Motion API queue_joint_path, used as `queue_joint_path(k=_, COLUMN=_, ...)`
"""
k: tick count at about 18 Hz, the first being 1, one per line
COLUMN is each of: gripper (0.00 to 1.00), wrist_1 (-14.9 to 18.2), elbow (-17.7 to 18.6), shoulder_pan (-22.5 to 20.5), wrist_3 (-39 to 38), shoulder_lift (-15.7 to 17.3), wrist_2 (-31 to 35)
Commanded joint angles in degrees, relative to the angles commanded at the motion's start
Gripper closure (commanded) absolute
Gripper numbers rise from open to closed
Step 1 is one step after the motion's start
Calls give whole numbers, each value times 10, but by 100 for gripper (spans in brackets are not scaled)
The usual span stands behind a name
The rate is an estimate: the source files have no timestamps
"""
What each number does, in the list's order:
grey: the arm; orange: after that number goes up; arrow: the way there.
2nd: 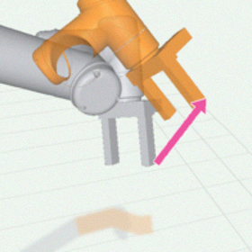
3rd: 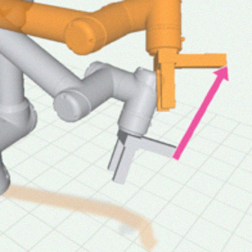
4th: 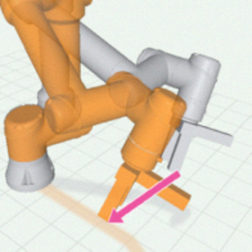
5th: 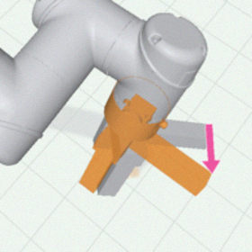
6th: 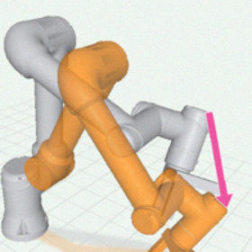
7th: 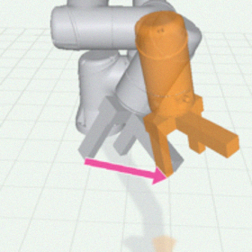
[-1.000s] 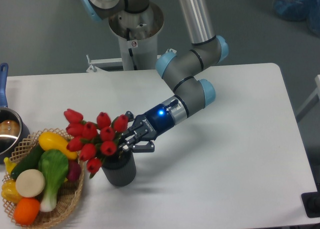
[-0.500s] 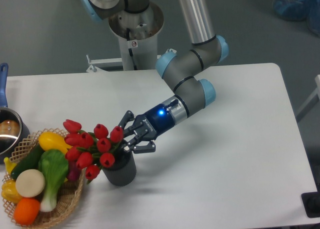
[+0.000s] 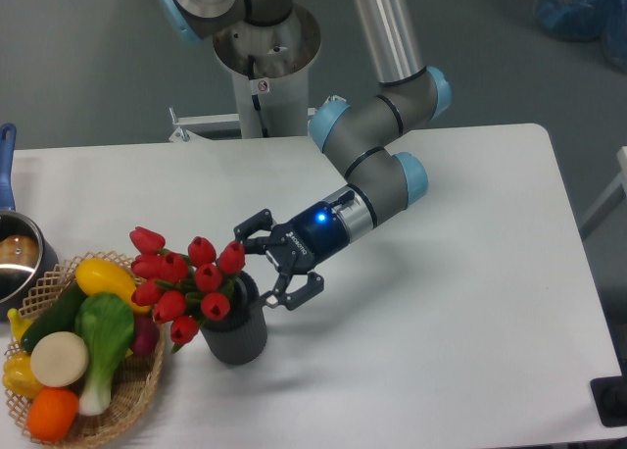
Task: Insert the flowers into the vase
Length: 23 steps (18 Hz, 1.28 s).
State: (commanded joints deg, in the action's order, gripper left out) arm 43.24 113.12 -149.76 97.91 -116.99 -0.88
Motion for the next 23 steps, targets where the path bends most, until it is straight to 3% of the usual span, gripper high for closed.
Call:
queue_joint_path(k=4, gripper=0, wrist_1=1, elbow=0, shoulder_pan=-14, wrist_3=-4, shoulder_lift=47, wrist_2=5)
queue_joint_path(k=9, gripper=0, wrist_1=0, elbow=-11, shoulder_pan=-46, wrist_3=3, shoulder_lift=59, wrist_2=10)
queue_joint_path(k=13, gripper=0, wrist_1=1, elbow=-47, shoulder_pan=-58, wrist_3=-3, shoulder_lift=75, wrist_2=140)
queue_joint_path(k=23, gripper=0, wrist_1=2, elbow=-57, shoulder_pan=-81, wrist_3=-36, shoulder_lift=143, wrist_2=370)
